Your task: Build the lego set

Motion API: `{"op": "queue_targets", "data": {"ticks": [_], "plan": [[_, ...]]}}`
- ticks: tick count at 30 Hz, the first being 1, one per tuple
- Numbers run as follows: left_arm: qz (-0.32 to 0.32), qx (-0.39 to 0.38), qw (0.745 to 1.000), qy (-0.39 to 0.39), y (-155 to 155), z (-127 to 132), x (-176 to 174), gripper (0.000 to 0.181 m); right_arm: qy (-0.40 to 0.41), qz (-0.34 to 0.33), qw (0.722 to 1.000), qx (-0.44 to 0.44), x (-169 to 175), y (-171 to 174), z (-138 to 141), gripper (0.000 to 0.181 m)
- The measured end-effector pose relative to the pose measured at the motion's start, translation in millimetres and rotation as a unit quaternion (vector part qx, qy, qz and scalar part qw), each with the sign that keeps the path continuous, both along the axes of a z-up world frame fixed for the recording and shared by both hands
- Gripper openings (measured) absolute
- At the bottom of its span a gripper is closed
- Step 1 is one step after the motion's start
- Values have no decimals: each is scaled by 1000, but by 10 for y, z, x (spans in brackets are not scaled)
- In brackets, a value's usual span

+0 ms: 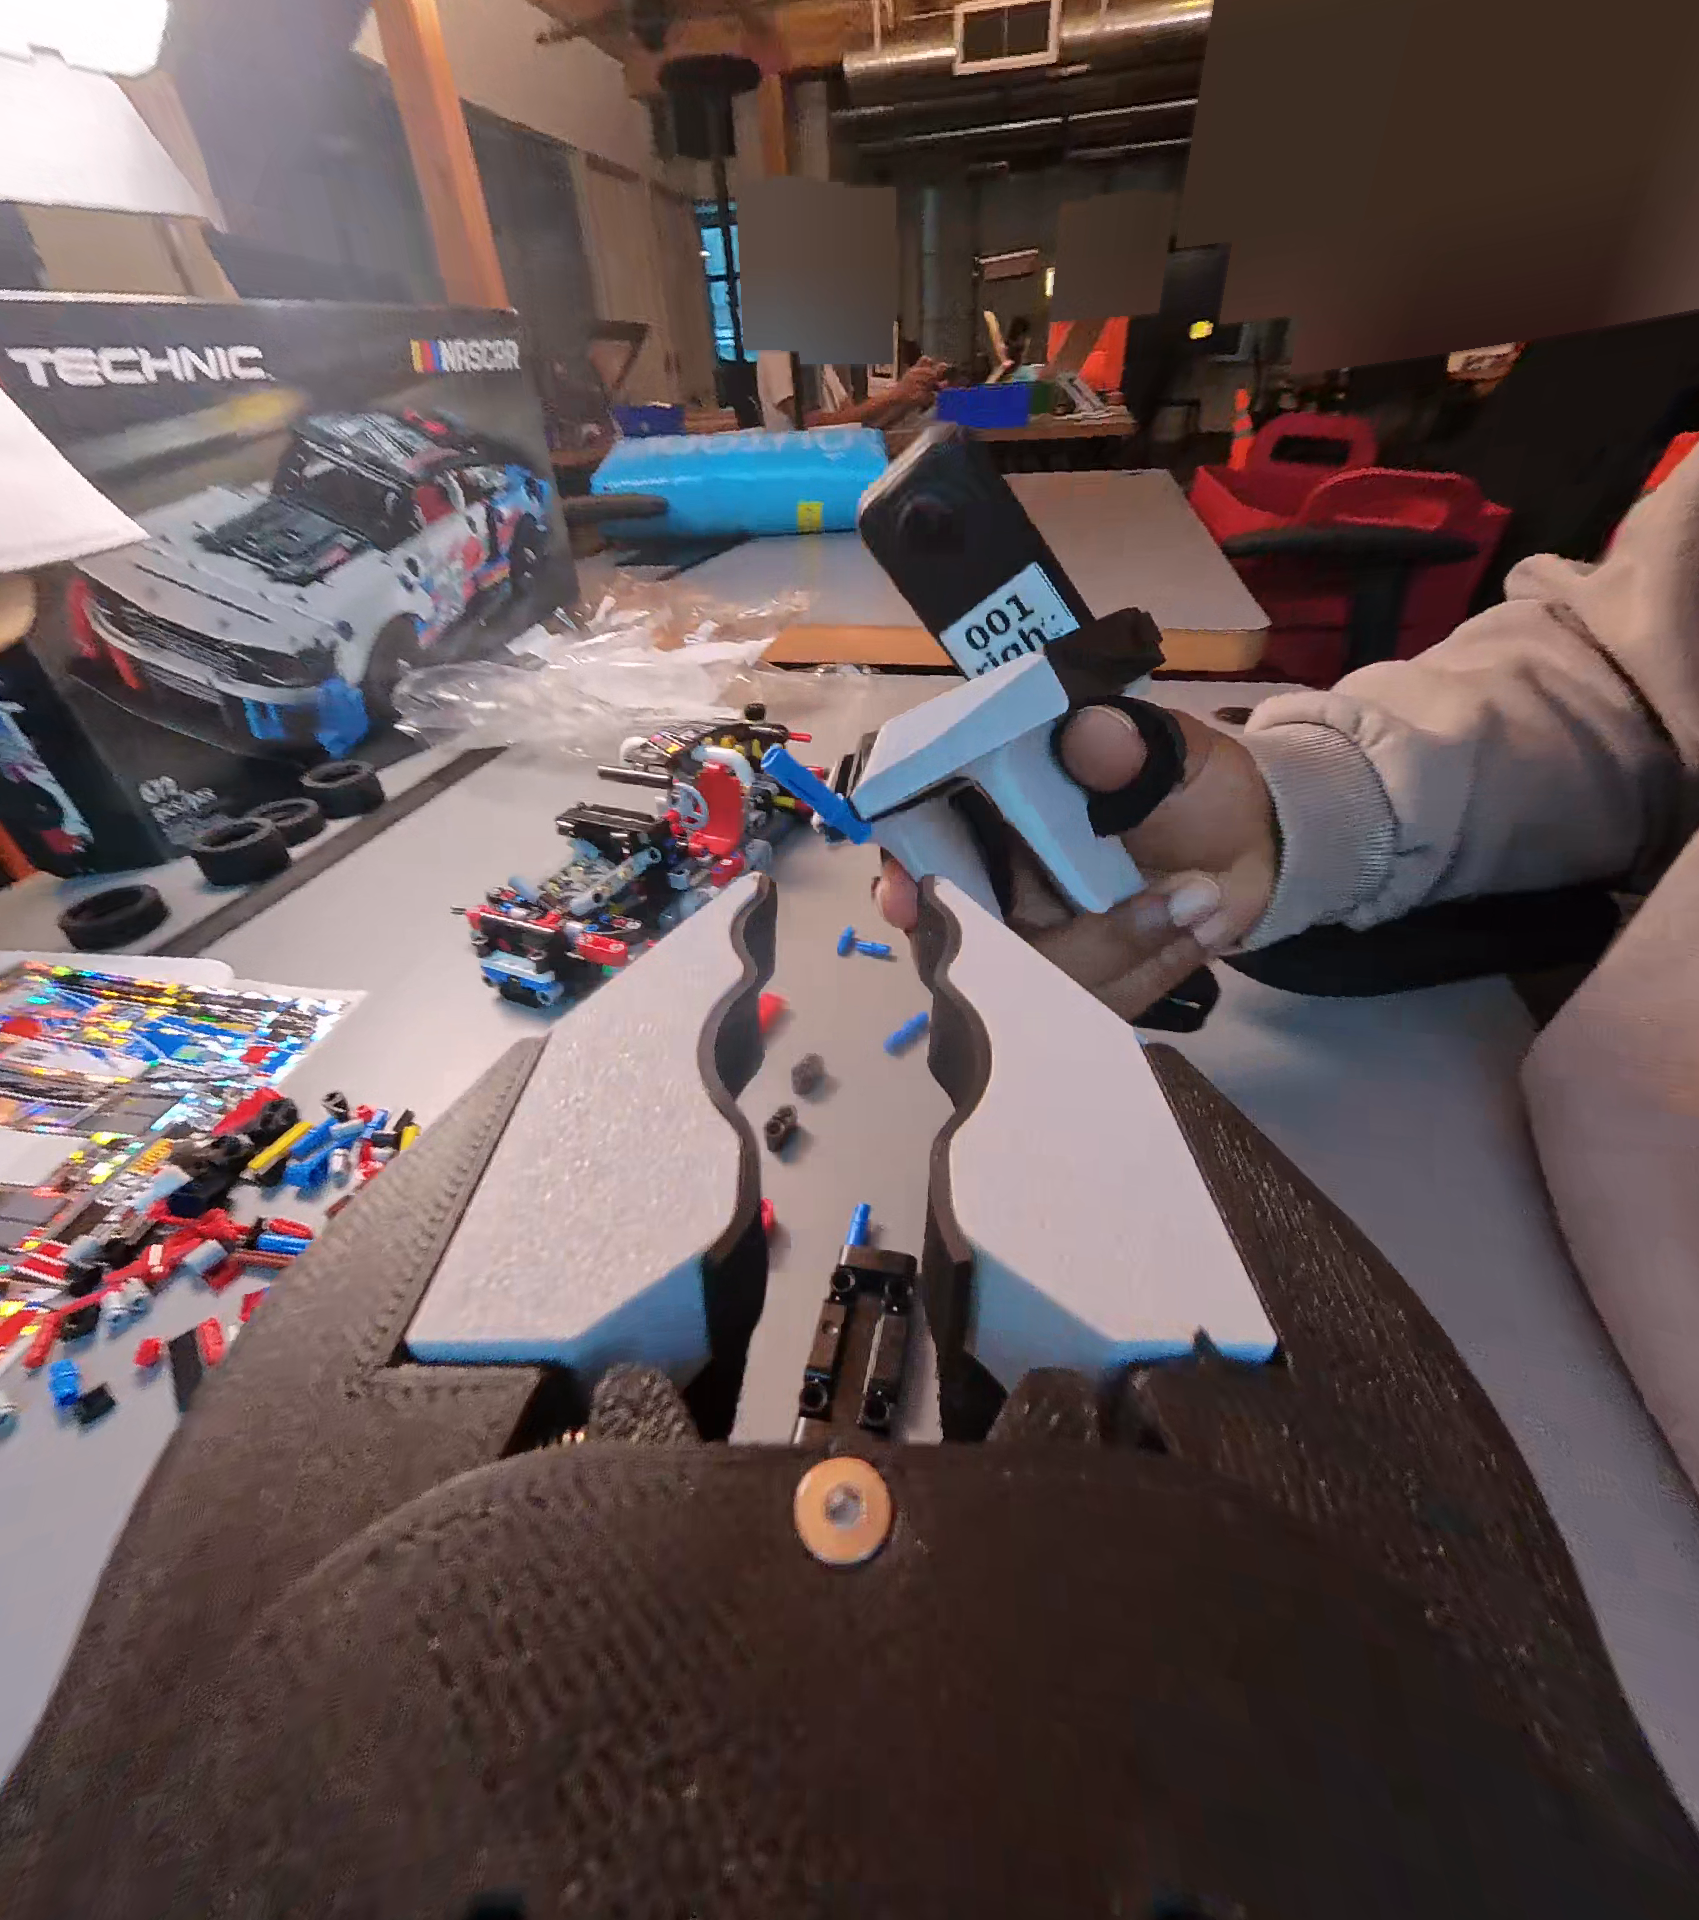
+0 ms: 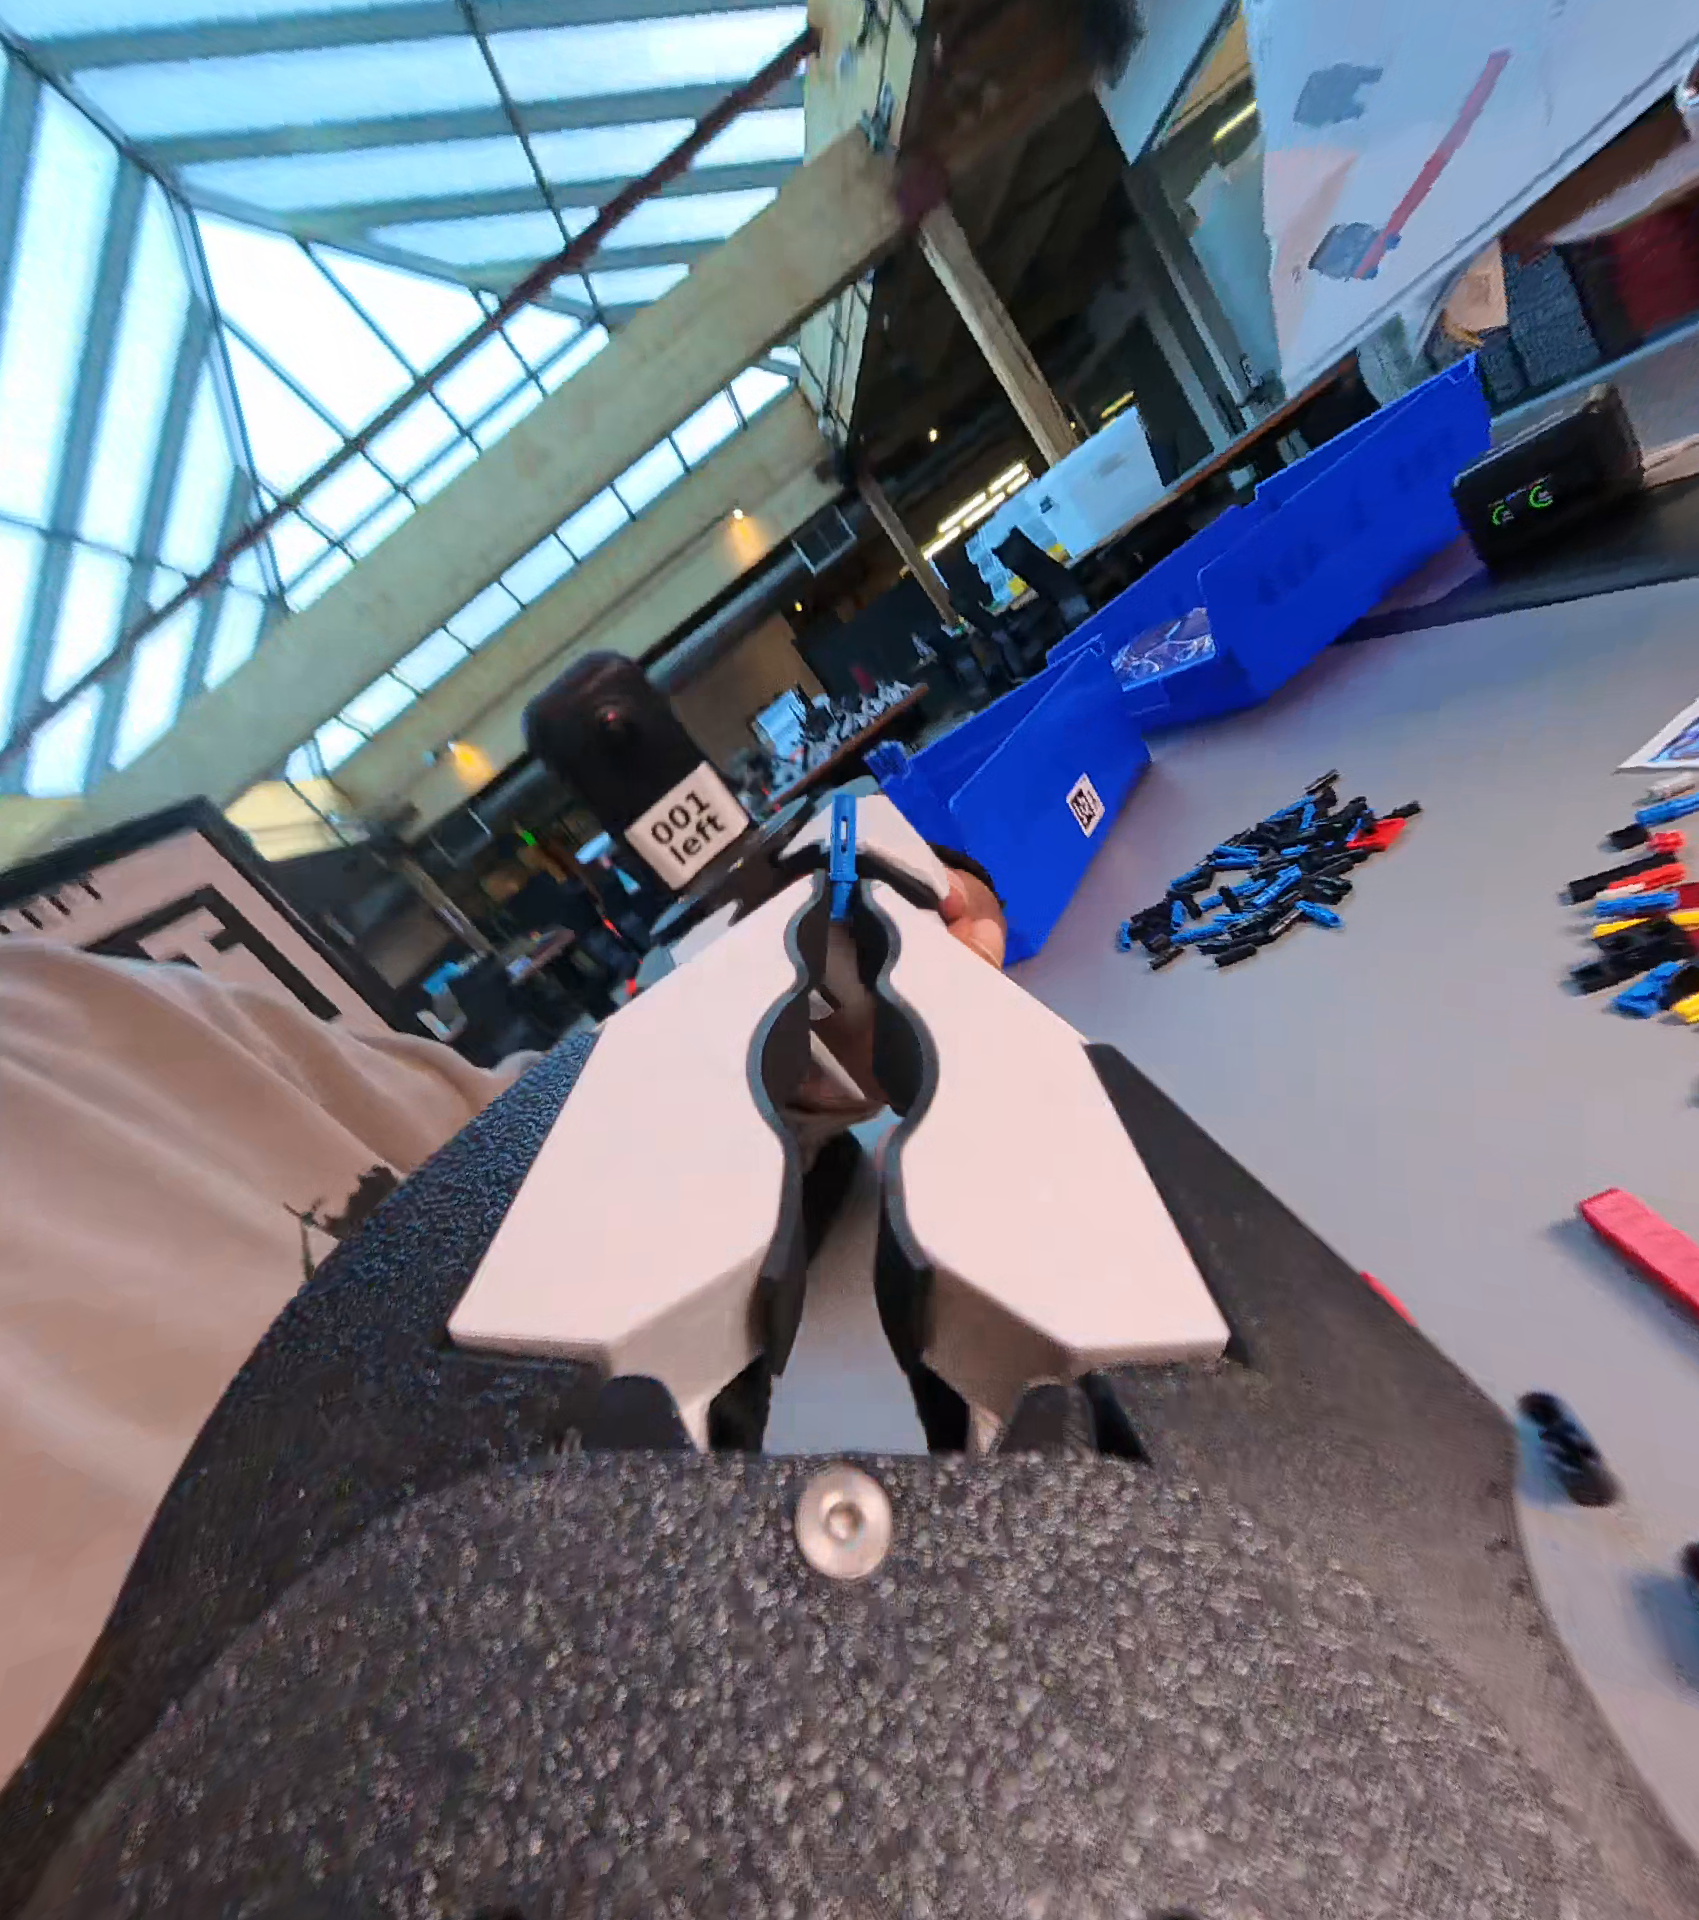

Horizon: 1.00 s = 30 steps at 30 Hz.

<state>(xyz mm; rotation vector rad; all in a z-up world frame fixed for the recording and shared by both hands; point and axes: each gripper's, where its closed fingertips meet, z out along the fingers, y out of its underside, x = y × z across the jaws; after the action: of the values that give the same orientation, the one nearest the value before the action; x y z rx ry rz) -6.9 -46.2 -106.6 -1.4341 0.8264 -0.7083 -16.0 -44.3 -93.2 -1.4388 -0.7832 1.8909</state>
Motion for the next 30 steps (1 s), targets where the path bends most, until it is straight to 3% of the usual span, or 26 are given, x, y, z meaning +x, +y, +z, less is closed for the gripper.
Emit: {"op": "queue_targets", "data": {"ticks": [7, 12, 20, 30], "plan": [[86, 85, 990, 68, 82, 34, -31, 21, 26, 7, 993, -113, -110, -14, -58, 1], [92, 100, 983, 123, 100, -77, -59, 9, 6, 10, 990, -141, -97, 53, -161, 2], [73, 90, 978, 171, 95, -246, -50, 7, -58, 24, 992, -114, -83, 45, -333, 2], [-15, 22, 981, 193, -33, -495, -55, 7, -159, 21, 986, 35, -38, 21, -516, 13]]}}
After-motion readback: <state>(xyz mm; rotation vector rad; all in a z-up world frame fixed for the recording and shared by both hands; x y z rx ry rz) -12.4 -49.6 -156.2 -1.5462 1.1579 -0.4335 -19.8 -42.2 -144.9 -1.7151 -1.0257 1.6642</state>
